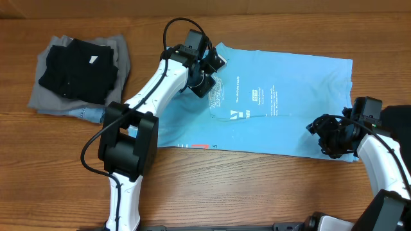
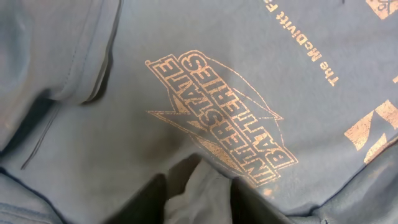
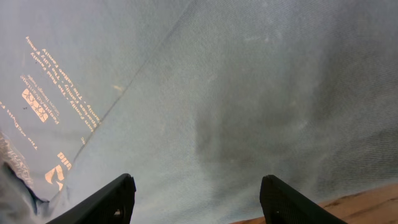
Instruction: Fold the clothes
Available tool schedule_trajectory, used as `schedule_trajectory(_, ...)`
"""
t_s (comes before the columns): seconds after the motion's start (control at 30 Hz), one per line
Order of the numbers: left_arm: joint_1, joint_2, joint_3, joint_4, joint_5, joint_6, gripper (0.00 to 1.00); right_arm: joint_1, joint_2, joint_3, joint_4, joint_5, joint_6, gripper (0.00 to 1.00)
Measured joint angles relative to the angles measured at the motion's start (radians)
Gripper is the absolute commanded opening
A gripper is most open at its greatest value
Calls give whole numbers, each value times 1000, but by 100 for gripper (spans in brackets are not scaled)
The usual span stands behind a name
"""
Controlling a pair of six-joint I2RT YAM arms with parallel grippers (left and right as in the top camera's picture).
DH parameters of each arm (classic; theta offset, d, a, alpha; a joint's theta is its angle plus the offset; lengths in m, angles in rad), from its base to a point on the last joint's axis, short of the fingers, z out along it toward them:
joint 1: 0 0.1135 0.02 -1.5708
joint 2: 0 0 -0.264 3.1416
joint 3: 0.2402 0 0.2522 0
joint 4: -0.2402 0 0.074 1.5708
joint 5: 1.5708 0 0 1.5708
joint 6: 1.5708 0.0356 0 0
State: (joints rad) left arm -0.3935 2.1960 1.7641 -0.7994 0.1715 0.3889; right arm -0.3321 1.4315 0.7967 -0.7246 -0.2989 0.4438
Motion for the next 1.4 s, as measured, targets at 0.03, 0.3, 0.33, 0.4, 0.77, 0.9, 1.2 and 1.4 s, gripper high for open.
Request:
schedule_trajectory(0.03,0,0,0,0,-3,-1,56,0,0,0,0,0,0,68)
schedule_trajectory(0.3,14,0,66,-178,-93,-63,75,0,0,0,-2,0,0,69)
schedule_trajectory(0.33,22,0,74,-198,-99,-67,73,0,0,0,-3,0,0,70)
schedule_trajectory(0.4,50,0,79,-230,-109,-80,65,0,0,0,-3,0,0,70)
schedule_trajectory(0.77,167,0,84,-393,-56,-240,59,-57,0,18,-41,-5,0,70)
schedule_trajectory(0.9,189,-14,92,-504,-37,-243,60,-159,0,63,-101,-8,1,67)
schedule_trajectory(1.2,208,-108,69,-605,-6,-310,64,-328,52,71,-135,145,95,44)
schedule_trajectory(1.4,208,-112,-158,-495,1,-333,59,-328,198,70,-126,183,124,28)
